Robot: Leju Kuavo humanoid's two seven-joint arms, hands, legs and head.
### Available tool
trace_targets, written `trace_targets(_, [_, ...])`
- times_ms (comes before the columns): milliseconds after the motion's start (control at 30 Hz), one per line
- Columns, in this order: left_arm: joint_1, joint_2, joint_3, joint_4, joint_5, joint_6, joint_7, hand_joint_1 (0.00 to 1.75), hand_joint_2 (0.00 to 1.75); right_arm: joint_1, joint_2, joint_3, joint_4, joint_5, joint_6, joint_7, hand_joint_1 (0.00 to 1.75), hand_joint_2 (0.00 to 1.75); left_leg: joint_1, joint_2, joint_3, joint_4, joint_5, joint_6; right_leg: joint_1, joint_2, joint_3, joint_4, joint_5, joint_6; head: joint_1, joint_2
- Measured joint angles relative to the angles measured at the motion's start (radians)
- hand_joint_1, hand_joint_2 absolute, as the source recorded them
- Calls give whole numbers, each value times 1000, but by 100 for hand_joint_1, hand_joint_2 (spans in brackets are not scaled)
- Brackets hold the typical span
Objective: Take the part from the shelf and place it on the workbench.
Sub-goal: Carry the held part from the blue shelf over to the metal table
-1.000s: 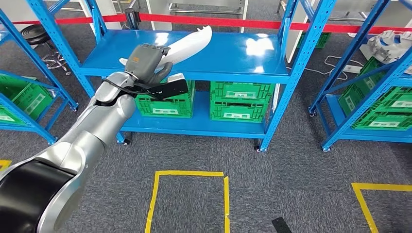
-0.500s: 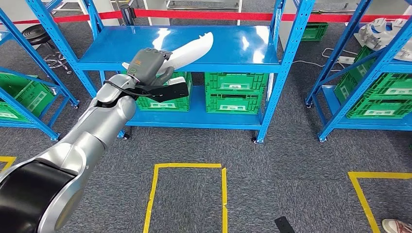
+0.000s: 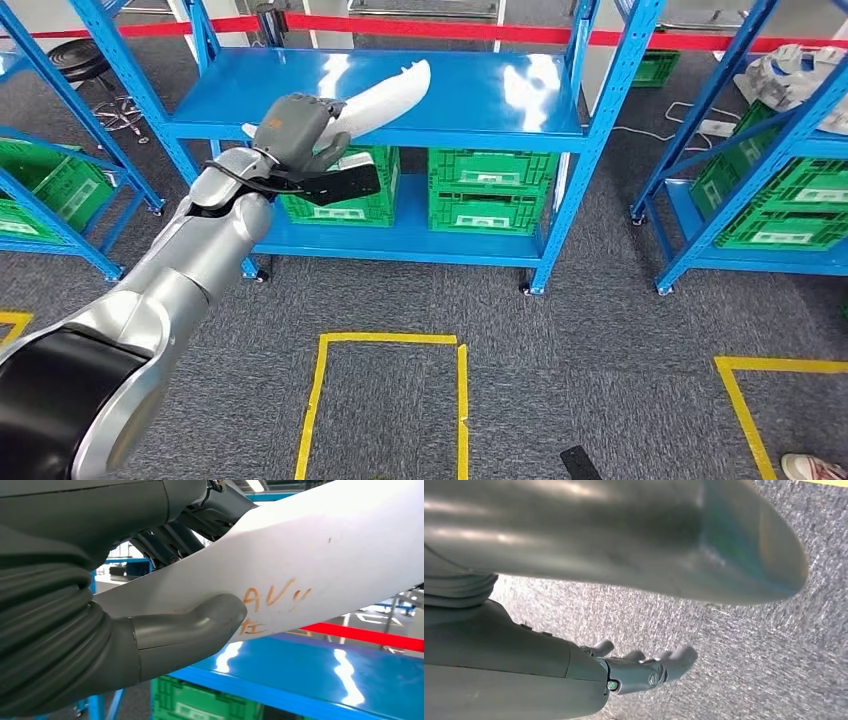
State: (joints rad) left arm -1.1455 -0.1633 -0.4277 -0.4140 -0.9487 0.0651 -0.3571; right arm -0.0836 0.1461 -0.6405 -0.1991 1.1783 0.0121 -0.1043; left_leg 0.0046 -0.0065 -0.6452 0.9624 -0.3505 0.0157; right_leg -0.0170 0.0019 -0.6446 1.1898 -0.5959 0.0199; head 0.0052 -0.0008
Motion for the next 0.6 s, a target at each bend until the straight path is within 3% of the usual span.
trace_targets(33, [3,0,0,0,2,0,0,175,175,2,0,0,0,-2,0,-1,0,0,1,-6,-5,3,1,-1,-3,0,-27,57,-24,4,1,0])
trace_targets(67, [6,0,-1,0,4,0,-1,175,175,4,-1,0,0,-4,0,-2,0,0,3,-13,-12,8,1,-2,-6,0,-42,89,-31,8,1,0])
trace_targets(100, [10,1,-1,0,6,0,-1,175,175,6,-2,-1,0,-6,0,-4,0,0,5,-22,-19,15,1,-5,-9,0,-39,83,-18,12,1,0])
trace_targets(200, [17,4,-1,1,10,0,-4,175,175,10,-4,-4,0,-12,1,-12,0,0,14,-49,-45,48,-2,-24,-20,23,46,-84,60,25,2,0])
trace_targets(267, [22,8,-1,1,13,1,-10,175,175,15,-4,-5,1,-13,4,-17,0,0,13,-66,-60,64,-1,-39,-18,38,66,-130,72,14,0,0])
trace_targets(333, [31,18,-1,3,17,1,-20,175,175,18,-4,-6,1,-13,5,-23,0,0,14,-81,-64,60,7,-53,-15,26,61,-122,75,-10,-3,0])
trace_targets(400, [39,30,-1,5,22,2,-30,175,175,21,-4,-6,1,-13,1,-28,0,0,14,-71,-74,70,-1,-62,-16,10,59,-126,84,-28,-7,0])
trace_targets(467, [44,35,-1,8,31,6,-39,175,175,26,-6,-7,1,-16,-9,-30,0,0,11,-33,-112,160,-59,-67,-16,-8,57,-130,91,-39,-14,0])
trace_targets(533, [52,36,-1,12,42,18,-47,175,175,36,-10,-12,1,-20,-21,-29,0,0,11,-5,-164,299,-132,-68,-11,-28,55,-132,93,-43,-18,0])
trace_targets(567, [58,35,-1,14,47,24,-49,175,175,39,-13,-16,1,-23,-26,-26,0,0,10,-1,-175,343,-150,-66,-9,-39,54,-132,93,-43,-19,0])
trace_targets(600, [63,34,-1,16,51,30,-51,175,175,42,-17,-20,1,-24,-29,-21,0,0,10,1,-168,350,-151,-63,-7,-50,54,-132,93,-43,-18,0])
